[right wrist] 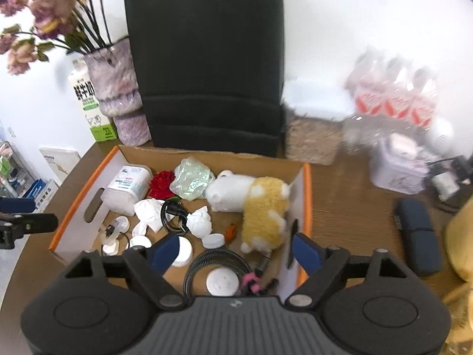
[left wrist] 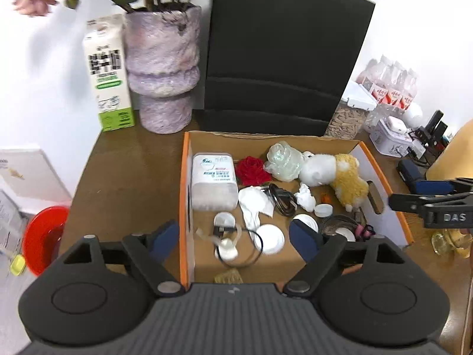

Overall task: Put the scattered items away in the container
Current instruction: 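Open both tools over the box and withdraw them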

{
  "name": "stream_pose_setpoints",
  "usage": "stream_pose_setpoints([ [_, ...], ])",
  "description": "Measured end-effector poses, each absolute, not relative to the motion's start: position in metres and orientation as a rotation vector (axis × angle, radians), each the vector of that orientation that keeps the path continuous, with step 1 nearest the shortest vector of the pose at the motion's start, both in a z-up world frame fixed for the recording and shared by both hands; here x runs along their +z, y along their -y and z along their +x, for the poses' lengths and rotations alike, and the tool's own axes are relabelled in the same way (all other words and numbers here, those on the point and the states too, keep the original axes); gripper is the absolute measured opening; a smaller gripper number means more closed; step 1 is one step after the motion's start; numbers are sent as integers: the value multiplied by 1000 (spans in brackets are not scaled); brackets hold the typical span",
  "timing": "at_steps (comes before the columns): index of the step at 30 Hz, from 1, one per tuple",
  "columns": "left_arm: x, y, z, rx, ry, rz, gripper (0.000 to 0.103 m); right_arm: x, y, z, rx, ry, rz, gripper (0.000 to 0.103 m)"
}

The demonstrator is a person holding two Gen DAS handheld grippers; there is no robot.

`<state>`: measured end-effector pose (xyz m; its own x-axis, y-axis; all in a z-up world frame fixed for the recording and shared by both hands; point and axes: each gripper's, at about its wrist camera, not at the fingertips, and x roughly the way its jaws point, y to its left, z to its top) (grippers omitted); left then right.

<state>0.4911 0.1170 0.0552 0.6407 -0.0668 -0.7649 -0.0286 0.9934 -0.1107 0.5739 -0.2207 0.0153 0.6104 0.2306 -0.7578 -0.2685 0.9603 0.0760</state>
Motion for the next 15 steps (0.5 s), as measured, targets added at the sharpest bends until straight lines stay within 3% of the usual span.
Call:
stream_pose_setpoints([
  [4, 73, -115, 458, -6, -863, -142, 90, 35, 232, 542, 290, -850, -42, 86],
  [6, 78, -114, 438, 2, -856, -160, 98, 42, 235, 521, 297, -841, -53, 88],
  [15, 87, -84, 333, -6, -772, -73, 102, 53, 246, 428, 345, -804, -126, 91],
])
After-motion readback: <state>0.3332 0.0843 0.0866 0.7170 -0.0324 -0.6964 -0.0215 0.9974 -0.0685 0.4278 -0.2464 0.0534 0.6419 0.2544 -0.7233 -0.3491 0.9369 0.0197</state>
